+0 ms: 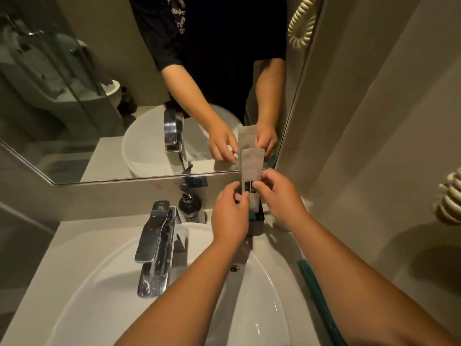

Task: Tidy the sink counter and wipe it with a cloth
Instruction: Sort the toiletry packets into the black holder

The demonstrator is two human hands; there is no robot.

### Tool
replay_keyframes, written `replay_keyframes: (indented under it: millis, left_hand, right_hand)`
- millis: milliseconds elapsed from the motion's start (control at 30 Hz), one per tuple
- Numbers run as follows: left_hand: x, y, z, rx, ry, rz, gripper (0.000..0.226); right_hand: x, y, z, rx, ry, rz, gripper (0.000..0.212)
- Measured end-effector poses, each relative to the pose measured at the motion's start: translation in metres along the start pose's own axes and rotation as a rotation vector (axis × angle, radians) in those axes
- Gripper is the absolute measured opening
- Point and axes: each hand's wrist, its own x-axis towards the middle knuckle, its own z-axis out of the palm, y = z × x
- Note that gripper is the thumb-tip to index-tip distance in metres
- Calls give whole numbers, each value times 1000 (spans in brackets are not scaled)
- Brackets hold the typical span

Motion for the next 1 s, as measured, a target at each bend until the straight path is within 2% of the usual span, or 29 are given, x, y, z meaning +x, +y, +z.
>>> replay_keyframes:
  millis: [167,333,533,667,767,800,900,1000]
  left_hand:
    - [25,-11,12,62,-44,31,17]
    - [27,-45,23,282,-84,-73,25]
    - [33,-58,28,322,-99,-120,21]
    - [22,-52,19,322,0,-105,25]
    - [-9,-60,5,402,79,-38,32]
    - [-23,-67,0,467,47,13,37]
    - [-53,-95,-12,738,-195,174,56]
    - [-57,-111,-19,871,-329,256,69]
  right_hand:
    - [7,20,12,-29,-16,48,11]
    - [14,44,27,-292,-92,42,17]
    - [19,54,38,-476,-31,147,23]
    - [12,47,31,-405,6,144,35]
    - [-12,45,11,-388,140,190,28]
    - [-26,50,3,-417,172,208,25]
    - [-80,76,-14,-571,216,263,23]
    - [-130,108,-19,-720,177,380,23]
